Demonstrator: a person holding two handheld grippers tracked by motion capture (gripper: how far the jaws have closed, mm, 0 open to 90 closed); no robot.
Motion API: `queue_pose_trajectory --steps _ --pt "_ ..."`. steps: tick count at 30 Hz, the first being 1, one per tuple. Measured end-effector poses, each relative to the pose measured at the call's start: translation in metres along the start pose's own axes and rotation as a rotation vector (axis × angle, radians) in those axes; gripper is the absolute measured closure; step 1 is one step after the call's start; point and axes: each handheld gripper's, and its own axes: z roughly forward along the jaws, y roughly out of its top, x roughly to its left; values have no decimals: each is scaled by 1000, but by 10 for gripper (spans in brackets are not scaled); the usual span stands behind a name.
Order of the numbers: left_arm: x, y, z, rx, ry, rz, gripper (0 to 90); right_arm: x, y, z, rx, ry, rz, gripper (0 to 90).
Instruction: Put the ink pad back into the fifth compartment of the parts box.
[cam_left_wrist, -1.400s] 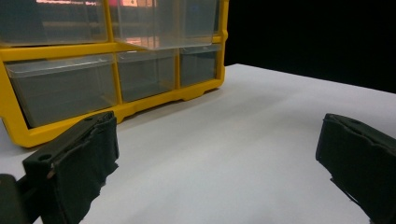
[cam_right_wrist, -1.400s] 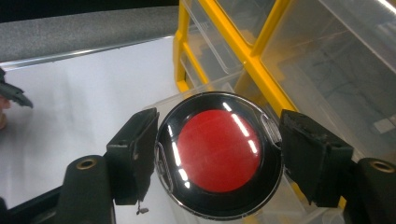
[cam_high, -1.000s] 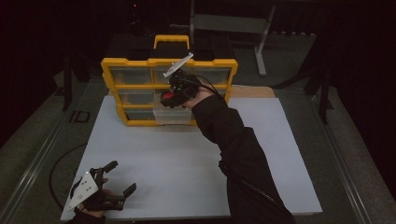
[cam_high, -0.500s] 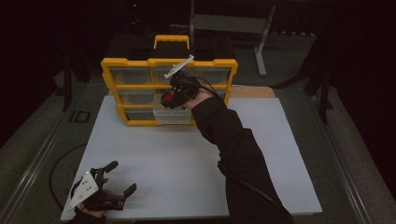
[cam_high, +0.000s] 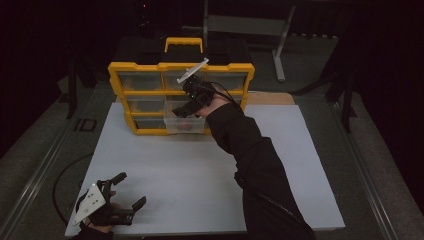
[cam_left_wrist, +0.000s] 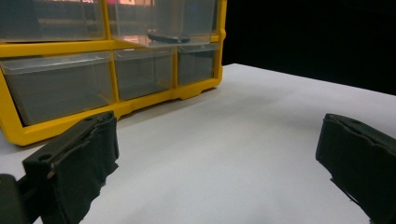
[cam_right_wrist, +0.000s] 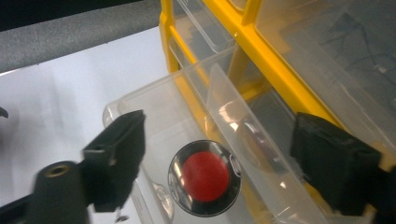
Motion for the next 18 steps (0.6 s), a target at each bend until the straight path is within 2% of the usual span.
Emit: queue_pose_trajectory --steps 4,6,11,18 --pt "0 0 1 0 0 -2 2 0 -1 -5 -14 -6 2 105" --pt "0 0 1 -1 1 0 2 1 -2 -7 -14 17 4 78" --pt "-1 0 1 0 2 1 2 2 -4 -8 -18 34 11 78" --pt "-1 0 1 1 3 6 2 6 -7 -8 -14 20 6 78"
